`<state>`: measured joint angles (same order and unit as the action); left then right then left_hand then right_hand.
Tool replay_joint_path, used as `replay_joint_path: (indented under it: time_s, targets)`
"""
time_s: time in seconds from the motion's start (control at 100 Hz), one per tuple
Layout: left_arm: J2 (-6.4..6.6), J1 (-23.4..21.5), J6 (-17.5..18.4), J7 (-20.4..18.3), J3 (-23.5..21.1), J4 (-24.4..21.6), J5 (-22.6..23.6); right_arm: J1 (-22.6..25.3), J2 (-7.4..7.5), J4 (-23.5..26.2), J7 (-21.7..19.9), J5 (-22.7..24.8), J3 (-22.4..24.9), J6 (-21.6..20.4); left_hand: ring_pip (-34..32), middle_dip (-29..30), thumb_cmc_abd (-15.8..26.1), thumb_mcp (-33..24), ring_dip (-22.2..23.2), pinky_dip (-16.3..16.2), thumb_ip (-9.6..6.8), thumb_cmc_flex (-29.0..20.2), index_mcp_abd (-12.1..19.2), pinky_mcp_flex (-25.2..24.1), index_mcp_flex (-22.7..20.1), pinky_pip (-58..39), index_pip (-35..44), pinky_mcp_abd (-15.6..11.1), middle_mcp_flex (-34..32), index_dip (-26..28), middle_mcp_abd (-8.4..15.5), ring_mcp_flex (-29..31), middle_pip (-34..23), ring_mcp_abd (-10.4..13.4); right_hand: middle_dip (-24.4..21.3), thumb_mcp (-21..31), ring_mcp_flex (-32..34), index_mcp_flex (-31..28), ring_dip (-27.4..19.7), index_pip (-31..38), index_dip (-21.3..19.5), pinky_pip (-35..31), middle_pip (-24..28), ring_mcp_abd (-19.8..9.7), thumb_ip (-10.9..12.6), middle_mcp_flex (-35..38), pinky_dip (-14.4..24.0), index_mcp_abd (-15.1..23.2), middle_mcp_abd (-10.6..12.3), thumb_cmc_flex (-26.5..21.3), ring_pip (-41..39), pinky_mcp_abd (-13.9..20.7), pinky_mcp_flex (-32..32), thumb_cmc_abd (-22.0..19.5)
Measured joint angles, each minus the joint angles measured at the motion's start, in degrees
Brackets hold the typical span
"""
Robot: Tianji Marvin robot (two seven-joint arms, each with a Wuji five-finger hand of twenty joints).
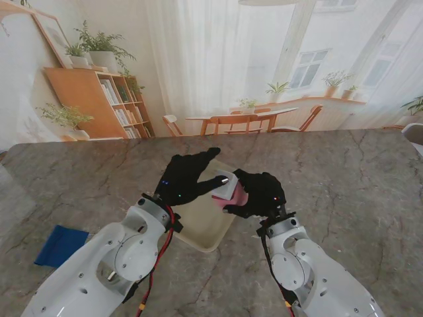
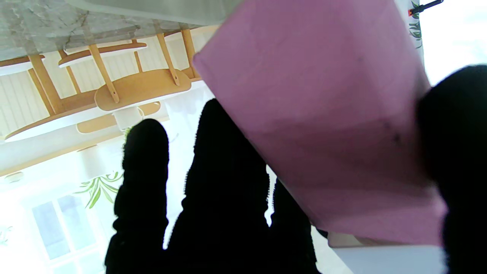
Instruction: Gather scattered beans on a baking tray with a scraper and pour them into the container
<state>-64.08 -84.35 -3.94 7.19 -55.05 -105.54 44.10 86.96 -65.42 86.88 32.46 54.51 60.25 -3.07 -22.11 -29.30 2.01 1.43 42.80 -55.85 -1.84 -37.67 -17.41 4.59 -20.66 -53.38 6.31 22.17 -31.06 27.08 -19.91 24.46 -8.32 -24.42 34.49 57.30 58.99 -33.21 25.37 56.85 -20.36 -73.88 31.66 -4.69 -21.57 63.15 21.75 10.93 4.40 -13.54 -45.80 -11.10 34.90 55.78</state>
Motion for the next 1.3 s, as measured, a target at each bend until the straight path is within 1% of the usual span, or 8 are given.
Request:
replay_joint_path:
  time_s: [0.09,0.37,0.6,0.83,0.96,1.04,1.17,1.3]
  targets:
    - [-0.16,0.8,0.1,-1.4,0.7,0.3,-4.2,0.0,0.01,0.1,-0.5,0.1,0.1,0.7,-1.9,-0.8,0.0,0.0,2.1,-1.4,0.0,0.1,-0.6,0.6,-1.5,-1.9,0.0,1.3,-1.0,-0.1,-1.1,0.7,-0.1,-1.3,0.0,-0.5,0.0,0.0,0.0,0.3,0.0,-0.2,0.3,0.0,0.0,0.0,0.0,0.0,0.0,0.0,-0.5,-0.1,-0.1,0.0]
    - [0.37,2.5,-0.2,-7.0,2.6,0.0,-3.1,-0.1,0.11,0.1,-1.8,0.2,0.0,3.3,0.7,0.0,-0.1,-0.1,0.2,-1.5,0.0,-0.4,-0.7,0.8,-1.5,-0.7,0.0,4.3,0.2,-0.1,-2.6,1.7,2.1,-1.8,0.0,-0.9,0.0,0.0,0.0,1.0,0.0,-0.8,1.0,0.9,0.0,0.0,0.0,-0.9,-0.7,-0.2,-1.7,-1.3,-0.6,0.0]
    - [0.48,5.8,-1.3,-7.5,5.2,2.4,-2.1,-0.3,0.1,-0.1,-1.3,0.1,-0.2,3.5,-0.5,-0.2,-3.3,-0.2,0.0,-1.5,-0.03,-8.1,-0.7,3.4,-2.2,-1.2,0.7,4.5,-0.2,1.2,-1.6,2.3,1.5,-1.8,0.0,-1.2,0.0,0.0,0.0,1.2,0.0,-1.1,1.5,1.0,0.0,0.0,0.0,-1.2,-0.9,-0.4,-2.3,-1.4,-0.6,0.0]
    - [0.03,7.0,-0.6,-6.3,6.0,4.3,-3.0,-0.2,0.03,-0.3,-1.0,-0.1,-0.1,3.9,-5.8,-1.7,-10.8,1.3,2.8,-0.5,0.1,-18.3,1.5,11.2,-5.8,-5.2,2.6,0.3,-1.4,3.8,-1.3,8.2,1.1,3.7,0.0,-1.4,-0.5,-0.6,0.1,1.2,0.0,-1.3,2.5,2.3,0.0,0.0,0.0,-3.0,-2.3,-1.4,-3.6,-1.4,-0.7,0.0]
    - [-0.51,7.0,6.4,-1.7,5.6,6.6,-3.3,0.1,-0.02,0.0,-0.8,-0.2,0.3,3.9,-6.1,-3.6,-15.2,2.1,2.8,2.9,0.3,-23.1,3.4,13.8,-8.6,-5.3,4.3,-3.6,-3.2,6.0,-2.2,10.9,1.2,7.5,0.0,-1.4,-0.6,-0.6,0.1,1.3,0.0,-1.3,2.6,2.3,0.0,0.0,0.0,-3.0,-2.3,-1.4,-3.7,-1.4,-0.7,0.0]
    - [-0.68,7.2,11.3,-1.3,5.0,8.1,-3.8,0.4,-0.03,0.2,-0.6,-0.5,0.5,3.9,-3.4,-11.3,-19.3,1.7,0.5,6.4,0.3,-25.7,4.6,13.7,-8.6,-3.0,4.4,-6.4,-3.2,7.2,-2.1,10.9,2.2,7.8,0.0,-1.4,-0.6,-0.6,0.1,1.9,0.0,-1.3,2.6,2.3,0.0,-0.1,0.0,-3.0,-2.3,-1.4,-3.7,-1.4,-0.7,0.5]
    - [-0.59,8.1,15.3,-0.8,4.7,9.6,-2.8,0.8,-0.13,0.4,-0.3,-0.9,0.8,3.9,1.8,-13.5,-21.8,0.3,-5.1,10.1,0.32,-26.4,6.3,11.7,-8.6,2.5,4.4,-9.4,-4.5,7.3,0.9,12.4,5.5,10.3,0.0,-1.4,-0.6,-0.6,0.1,1.9,0.0,-1.3,2.6,2.3,0.0,-0.1,0.0,-2.9,-2.3,-1.5,-3.7,-1.4,-0.7,0.5]
    - [-0.27,9.1,22.0,-0.7,4.1,11.1,-0.5,1.2,-0.2,0.7,0.1,-1.0,1.0,3.7,10.0,0.1,-21.8,-2.4,-13.9,14.4,0.35,-27.2,8.3,8.7,-8.6,7.7,4.4,-11.5,-4.5,6.3,2.9,12.4,7.2,11.4,0.0,-1.4,-0.7,-0.5,0.0,1.9,0.0,-1.3,2.6,2.3,0.0,-0.2,0.0,-2.4,-2.3,-1.5,-3.3,-1.4,-0.7,0.8]
